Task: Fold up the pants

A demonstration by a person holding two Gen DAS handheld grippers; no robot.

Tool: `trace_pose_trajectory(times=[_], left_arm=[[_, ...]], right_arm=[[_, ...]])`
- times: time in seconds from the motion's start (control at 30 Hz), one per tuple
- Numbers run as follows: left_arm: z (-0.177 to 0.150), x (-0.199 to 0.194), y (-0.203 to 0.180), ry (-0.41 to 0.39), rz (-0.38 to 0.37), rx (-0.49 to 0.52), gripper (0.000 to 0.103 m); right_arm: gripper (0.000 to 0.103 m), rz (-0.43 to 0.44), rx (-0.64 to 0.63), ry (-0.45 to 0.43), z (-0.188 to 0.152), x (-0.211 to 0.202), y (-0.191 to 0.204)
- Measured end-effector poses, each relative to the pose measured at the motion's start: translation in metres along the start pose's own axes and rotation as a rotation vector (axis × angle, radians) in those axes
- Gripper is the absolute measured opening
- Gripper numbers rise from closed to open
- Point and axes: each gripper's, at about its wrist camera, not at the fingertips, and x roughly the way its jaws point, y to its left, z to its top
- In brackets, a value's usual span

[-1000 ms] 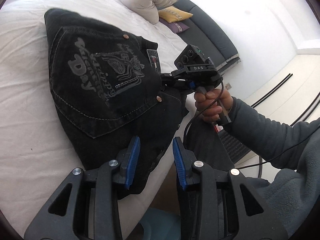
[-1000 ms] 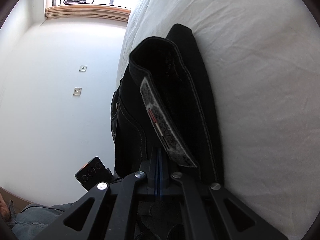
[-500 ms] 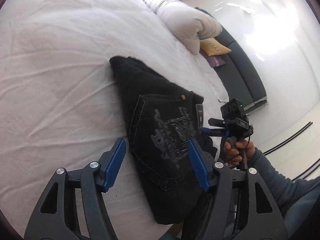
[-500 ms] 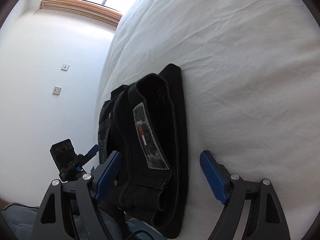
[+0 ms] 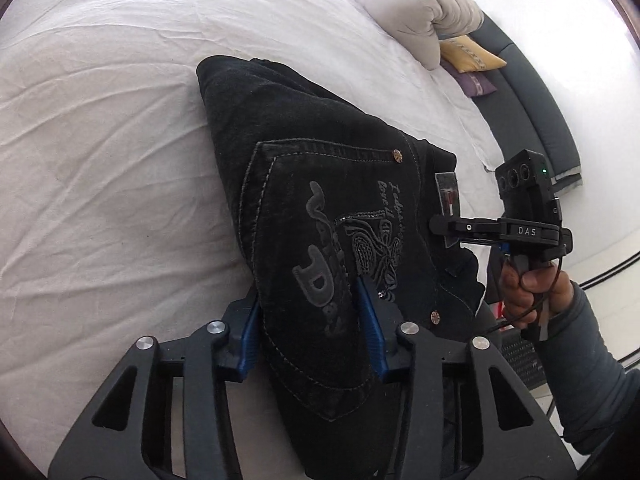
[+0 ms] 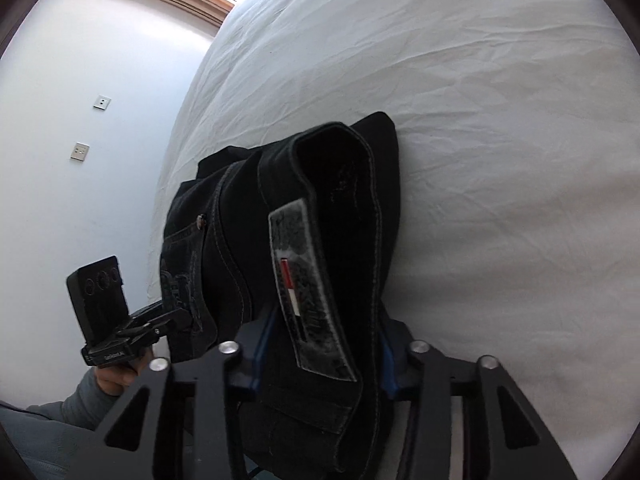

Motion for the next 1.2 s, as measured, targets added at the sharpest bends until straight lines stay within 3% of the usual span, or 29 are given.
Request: trace_pose_trajectory(times=[0.23,0.33,0.47,0.6,0.83,0.97,1.1,1.13,1.17,1.2], left_arm=[[0.007,-0.001,-0.014,-0.05,-0.007,-0.016,0.025],[0.013,-0.011,-0.016,-0.075,-0.009,-0.008,0.023],[0.029,-0.035,-0.015,-0.137,0.02,0.003,0.022],[0.054,-0.071,-0.008,-0.215,0.068,0.027,0.022],[0.127,-0.11,0.017,-0.299,0.203,0.08,0.023],[0.163,-0.099,0.054,-0.278,0.242,0.053,0.023],[0.178,-0.052,0.097,-0.184,0.284,0.014,0.026],[0.178,-0.04,0.106,-0.166,0.305,0.005,0.029],[0.176,-0.032,0.115,-0.169,0.328,-0.008,0.039],[0.173,-0.029,0.122,-0.19,0.329,-0.029,0.048]], right_arm=[[0.028,-0.102,-0.055,-0.073,-0.008,-0.015,0.022],[0.021,-0.114,-0.092,-0.109,-0.009,-0.028,0.039],[0.019,-0.104,-0.153,-0.143,0.0,-0.037,0.066],[0.018,-0.068,-0.213,-0.172,0.025,-0.035,0.093],[0.018,0.003,-0.281,-0.189,0.107,-0.005,0.131],[0.019,0.034,-0.25,-0.159,0.148,0.027,0.126],[0.019,-0.002,-0.182,-0.072,0.166,0.077,0.096],[0.024,-0.031,-0.163,-0.059,0.166,0.088,0.083],[0.036,-0.048,-0.137,-0.054,0.166,0.095,0.07],[0.041,-0.008,-0.105,-0.067,0.163,0.097,0.058]])
